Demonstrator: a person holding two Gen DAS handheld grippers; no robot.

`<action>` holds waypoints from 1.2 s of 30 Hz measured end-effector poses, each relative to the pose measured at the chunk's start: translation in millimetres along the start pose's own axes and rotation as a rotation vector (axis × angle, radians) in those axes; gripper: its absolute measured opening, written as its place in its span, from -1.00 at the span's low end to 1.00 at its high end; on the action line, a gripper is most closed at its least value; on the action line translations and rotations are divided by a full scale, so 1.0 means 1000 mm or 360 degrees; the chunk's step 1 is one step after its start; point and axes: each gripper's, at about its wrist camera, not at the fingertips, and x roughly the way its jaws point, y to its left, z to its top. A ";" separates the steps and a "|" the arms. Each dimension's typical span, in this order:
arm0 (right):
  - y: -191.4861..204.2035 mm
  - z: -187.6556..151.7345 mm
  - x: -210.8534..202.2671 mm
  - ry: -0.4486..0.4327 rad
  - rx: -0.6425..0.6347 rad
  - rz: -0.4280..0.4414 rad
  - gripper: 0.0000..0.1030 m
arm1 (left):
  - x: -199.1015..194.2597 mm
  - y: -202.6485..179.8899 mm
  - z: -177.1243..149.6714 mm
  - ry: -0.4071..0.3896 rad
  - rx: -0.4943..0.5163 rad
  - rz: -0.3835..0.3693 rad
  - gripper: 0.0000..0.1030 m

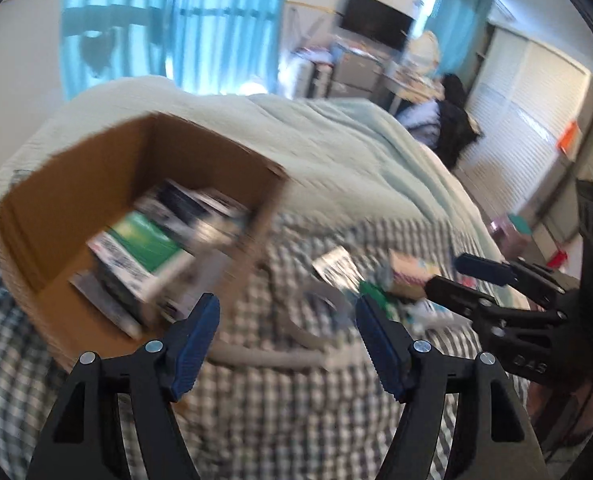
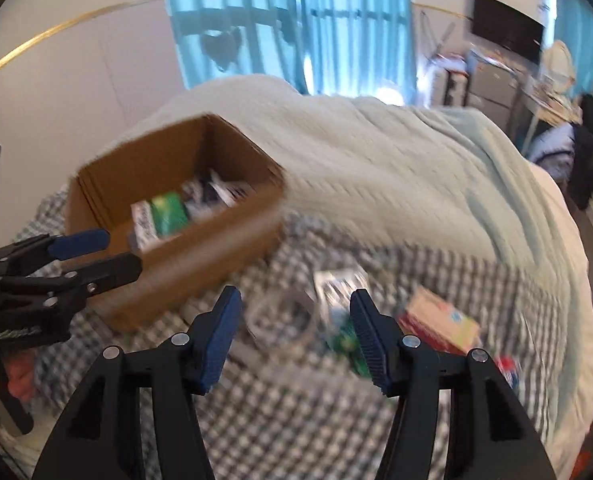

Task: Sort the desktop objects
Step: 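Carry toothpaste and sachet over the cardboard box and release both inside, then grasp the brown tape roll with the left gripper while the right grasps the water bottle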

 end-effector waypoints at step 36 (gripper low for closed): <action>-0.197 -0.080 0.080 0.0336 0.0784 -0.0530 0.70 | 0.202 -0.029 -0.031 0.0333 0.0077 0.0098 0.57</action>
